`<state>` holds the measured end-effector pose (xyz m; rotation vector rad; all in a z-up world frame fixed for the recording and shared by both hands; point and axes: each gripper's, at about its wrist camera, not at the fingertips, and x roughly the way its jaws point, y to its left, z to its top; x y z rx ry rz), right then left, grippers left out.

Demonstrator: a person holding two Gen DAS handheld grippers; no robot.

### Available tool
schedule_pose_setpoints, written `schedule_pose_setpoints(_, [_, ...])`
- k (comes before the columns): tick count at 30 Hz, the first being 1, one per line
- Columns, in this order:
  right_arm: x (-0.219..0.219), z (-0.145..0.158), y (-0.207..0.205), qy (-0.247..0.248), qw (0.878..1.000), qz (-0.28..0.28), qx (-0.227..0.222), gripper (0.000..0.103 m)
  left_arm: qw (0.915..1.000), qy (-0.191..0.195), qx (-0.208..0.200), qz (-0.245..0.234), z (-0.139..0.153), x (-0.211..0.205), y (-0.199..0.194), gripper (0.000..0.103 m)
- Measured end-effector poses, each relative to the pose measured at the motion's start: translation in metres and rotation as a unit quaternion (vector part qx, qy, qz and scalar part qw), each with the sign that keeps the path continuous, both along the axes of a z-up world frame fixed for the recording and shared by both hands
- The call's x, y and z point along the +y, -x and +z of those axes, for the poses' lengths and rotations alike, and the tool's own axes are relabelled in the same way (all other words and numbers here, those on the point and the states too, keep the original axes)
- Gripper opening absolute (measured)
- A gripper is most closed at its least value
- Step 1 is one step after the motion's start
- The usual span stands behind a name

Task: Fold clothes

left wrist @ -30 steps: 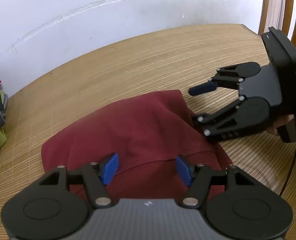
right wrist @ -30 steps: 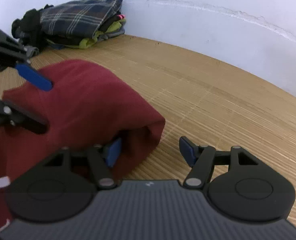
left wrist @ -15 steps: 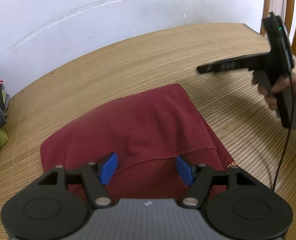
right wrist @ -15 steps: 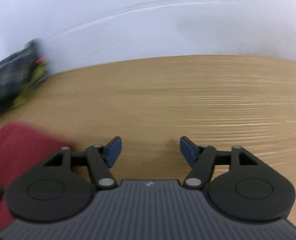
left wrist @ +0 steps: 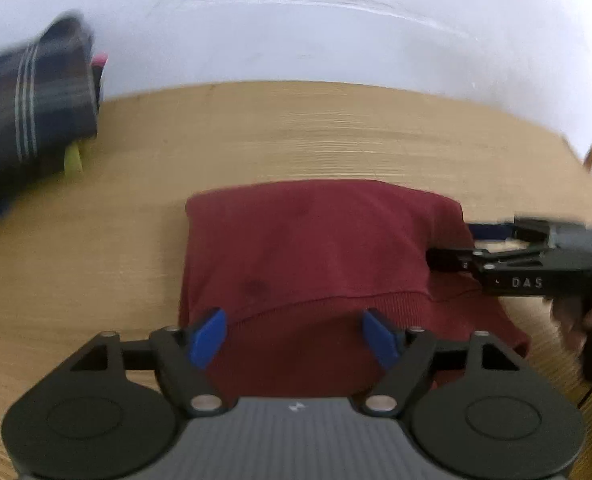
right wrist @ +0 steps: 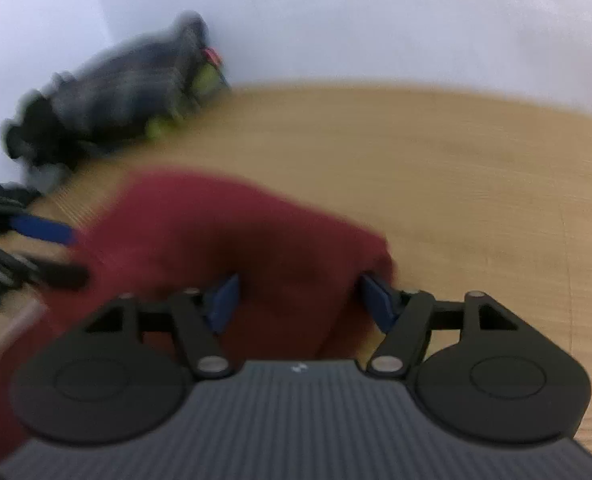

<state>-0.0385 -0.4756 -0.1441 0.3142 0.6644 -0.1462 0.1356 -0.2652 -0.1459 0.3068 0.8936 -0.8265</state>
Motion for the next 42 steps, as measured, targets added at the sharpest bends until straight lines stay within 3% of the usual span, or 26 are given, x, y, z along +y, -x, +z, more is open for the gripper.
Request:
schedule_pose_setpoints(4, [0.017,0.031,0.025,0.019,0.999,-0.015,-0.025,0.069,0.9998,0.007,0.007,-0.015,0.005,0.013,0.009,0.074])
schedule_pose_setpoints(7, [0.043,0.039,0.041,0.003,0.999,-0.012,-0.030,0.069,0.9997,0.010,0.008,-0.022,0.000,0.026,0.013,0.075])
schedule_pose_setpoints(11, [0.074,0.011,0.040,-0.007,0.999,-0.024,0.033,0.072,0.9994,0.004,0.019,-0.028,-0.005,0.031,0.011,0.078])
schedule_pose_setpoints(14, [0.088,0.026,0.044,0.002,0.995,-0.086,0.053,0.072,0.9987,-0.001,0.003,-0.050,0.008,0.040,0.019,0.072])
schedule_pose_setpoints(17, [0.115,0.057,0.063,0.021,0.995,-0.092,0.020,0.072,0.9964,-0.001,-0.026,-0.081,0.021,0.072,0.041,0.071])
schedule_pose_setpoints(22, [0.163,0.082,0.128,0.057,0.991,-0.121,0.019,0.073,0.9932,-0.018,-0.037,-0.108,0.020,0.149,0.086,0.072])
schedule_pose_setpoints(26, [0.205,0.064,0.183,0.053,0.989,-0.137,0.031,0.073,0.9892,-0.051,-0.025,-0.136,-0.004,0.199,0.123,0.072])
schedule_pose_setpoints(30, [0.237,0.026,0.208,0.032,0.982,-0.166,0.089,0.073,0.9847,-0.072,-0.018,-0.158,-0.025,0.227,0.150,0.071])
schedule_pose_setpoints(32, [0.252,0.016,0.218,0.046,0.978,-0.174,0.104,0.073,0.9829,-0.084,-0.030,-0.161,-0.028,0.235,0.161,0.072])
schedule_pose_setpoints(34, [0.263,0.014,0.222,0.063,0.977,-0.174,0.109,0.072,0.9829,-0.079,-0.043,-0.161,-0.025,0.243,0.167,0.071])
schedule_pose_setpoints(42, [0.257,0.027,0.255,0.020,0.975,-0.205,0.077,0.073,0.9865,-0.067,-0.043,-0.143,-0.014,0.264,0.178,0.071])
